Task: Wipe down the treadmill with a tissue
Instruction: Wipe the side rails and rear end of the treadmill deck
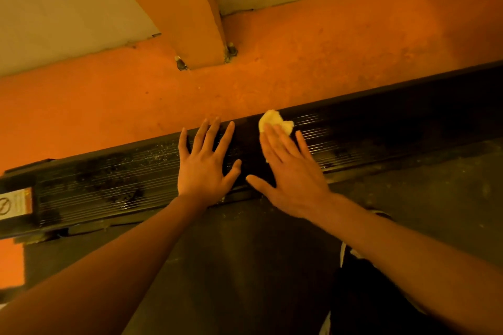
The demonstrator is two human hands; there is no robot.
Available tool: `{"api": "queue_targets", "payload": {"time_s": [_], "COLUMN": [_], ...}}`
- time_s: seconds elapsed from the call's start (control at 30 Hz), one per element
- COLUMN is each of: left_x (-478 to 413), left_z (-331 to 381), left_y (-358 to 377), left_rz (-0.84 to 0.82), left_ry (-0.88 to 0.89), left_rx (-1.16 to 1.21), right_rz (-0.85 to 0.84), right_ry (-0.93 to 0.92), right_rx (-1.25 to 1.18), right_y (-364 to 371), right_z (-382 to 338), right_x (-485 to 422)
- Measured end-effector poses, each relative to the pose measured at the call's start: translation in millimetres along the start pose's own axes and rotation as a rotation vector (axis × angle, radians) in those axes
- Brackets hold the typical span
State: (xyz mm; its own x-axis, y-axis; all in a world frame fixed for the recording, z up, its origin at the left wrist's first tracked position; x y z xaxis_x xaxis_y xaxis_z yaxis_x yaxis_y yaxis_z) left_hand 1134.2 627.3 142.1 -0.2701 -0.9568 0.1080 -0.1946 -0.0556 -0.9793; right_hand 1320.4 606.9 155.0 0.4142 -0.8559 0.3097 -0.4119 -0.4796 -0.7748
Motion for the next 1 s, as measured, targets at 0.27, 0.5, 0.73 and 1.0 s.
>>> {"api": "queue_targets", "payload": {"time_s": [0.27, 0.5, 0.73, 1.0], "left_x": [0.2, 0.3, 0.9, -0.3], "left_z": [-0.5, -0.9, 0.1, -0.4], "left_y": [1.3, 2.0, 1.5, 0.2], "left_rz": [-0.009, -0.012, -0.015, -0.016], "left_ry": [0.001, -0.002, -0.001, 0.002], "left_rx": [-0.004, -0.011, -0.019, -0.032], "right_rz": [0.187, -0.03, 0.251, 0.08], "right_ry": [0.15, -0.054, 0.109, -0.065], "right_rx": [0.0, -0.023, -0.014, -0.021], "right_y": [-55.5, -16.3, -48.0, -19.8], "right_z": [98.5, 26.7, 84.9, 38.6], "right_x": [34.8, 21.5, 35.9, 18.4]}}
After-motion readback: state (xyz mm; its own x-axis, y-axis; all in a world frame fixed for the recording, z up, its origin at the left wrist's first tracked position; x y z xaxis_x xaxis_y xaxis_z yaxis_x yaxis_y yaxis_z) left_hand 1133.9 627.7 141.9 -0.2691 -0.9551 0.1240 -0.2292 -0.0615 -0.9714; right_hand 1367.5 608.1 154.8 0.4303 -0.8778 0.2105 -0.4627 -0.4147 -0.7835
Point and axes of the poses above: each hand's wrist, its own x-axis away from the middle knuckle, its own y-axis out of the palm, z = x × y, the point moved 6 cm from there along -x, towards the middle knuckle, and after that the axes turned 15 degrees about -x, right-handed, at the moved point
